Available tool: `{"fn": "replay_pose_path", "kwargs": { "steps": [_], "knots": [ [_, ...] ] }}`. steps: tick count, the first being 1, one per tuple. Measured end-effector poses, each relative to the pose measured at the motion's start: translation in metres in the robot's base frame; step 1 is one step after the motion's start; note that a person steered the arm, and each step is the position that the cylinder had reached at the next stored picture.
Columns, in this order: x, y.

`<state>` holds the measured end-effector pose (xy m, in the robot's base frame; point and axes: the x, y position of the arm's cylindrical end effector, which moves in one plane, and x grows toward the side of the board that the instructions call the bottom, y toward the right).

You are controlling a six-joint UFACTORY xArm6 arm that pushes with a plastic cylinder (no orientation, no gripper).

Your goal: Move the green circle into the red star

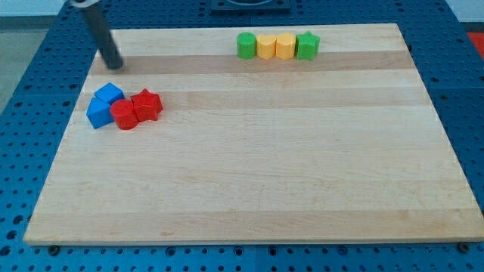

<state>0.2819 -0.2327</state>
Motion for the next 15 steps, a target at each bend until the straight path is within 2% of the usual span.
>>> {"fn": "replay_pose_path", "kwargs": {
  "steps": [3, 5, 7, 12, 14, 15],
  "knots": [
    [-0.075, 0.154],
    [-0.073, 0.238],
    [-0.043, 0.233],
    [0.078, 0.203],
    [0.073, 0.168],
    [0.051, 0.167]
  ]
}}
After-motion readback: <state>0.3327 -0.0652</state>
